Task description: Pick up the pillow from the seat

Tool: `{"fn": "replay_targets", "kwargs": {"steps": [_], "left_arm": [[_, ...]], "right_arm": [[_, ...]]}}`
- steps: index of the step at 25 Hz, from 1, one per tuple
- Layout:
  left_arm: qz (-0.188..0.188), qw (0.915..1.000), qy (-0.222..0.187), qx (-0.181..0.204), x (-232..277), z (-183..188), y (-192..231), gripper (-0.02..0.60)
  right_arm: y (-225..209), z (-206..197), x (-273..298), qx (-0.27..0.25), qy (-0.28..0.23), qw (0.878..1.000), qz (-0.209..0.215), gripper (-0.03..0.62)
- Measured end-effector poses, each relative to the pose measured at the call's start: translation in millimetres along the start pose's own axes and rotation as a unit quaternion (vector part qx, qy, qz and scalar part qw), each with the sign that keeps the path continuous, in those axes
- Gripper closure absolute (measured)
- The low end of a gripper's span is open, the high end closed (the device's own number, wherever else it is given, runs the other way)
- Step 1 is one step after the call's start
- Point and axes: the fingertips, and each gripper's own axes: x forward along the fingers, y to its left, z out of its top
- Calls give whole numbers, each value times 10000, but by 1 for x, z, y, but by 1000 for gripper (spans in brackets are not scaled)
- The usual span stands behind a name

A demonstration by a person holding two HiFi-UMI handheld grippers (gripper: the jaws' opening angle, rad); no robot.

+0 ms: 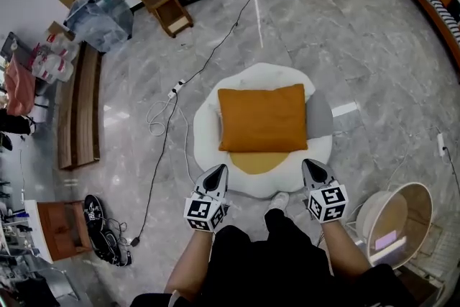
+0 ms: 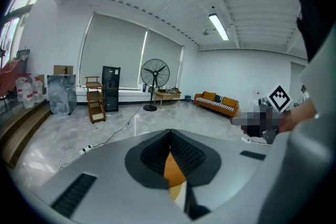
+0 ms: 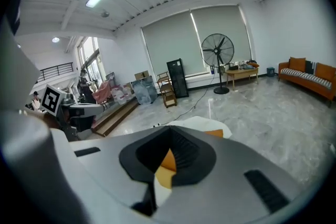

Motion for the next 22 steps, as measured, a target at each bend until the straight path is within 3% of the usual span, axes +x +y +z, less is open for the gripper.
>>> {"fn": "replay_targets", "kwargs": {"steps": [7,10,13,15,16,22], "left_arm": [[237,9979,563,-213,62,-43,40,568],[358,9957,787,-334,94,-69,66,512],[343,9910,1126,-638,133,-104,94,305],[370,9868,1336,-835,161,-131,116,215],[372,9849,1424,-908,174,-145,126,195],[309,9719,1941,-1295,247,-225,185,100]], "right_arm": [[-46,-32,53,-15,471,9988,-107,586],[-64,-54,83,76,749,9971,-76,551],[-83,-80,122,360,1062,9937,-2,437],[-100,-96,154,581,1202,9910,-1,322],[-110,-105,170,678,1267,9896,-6,265],[-174,-168,268,1201,1661,9787,-61,94]]}}
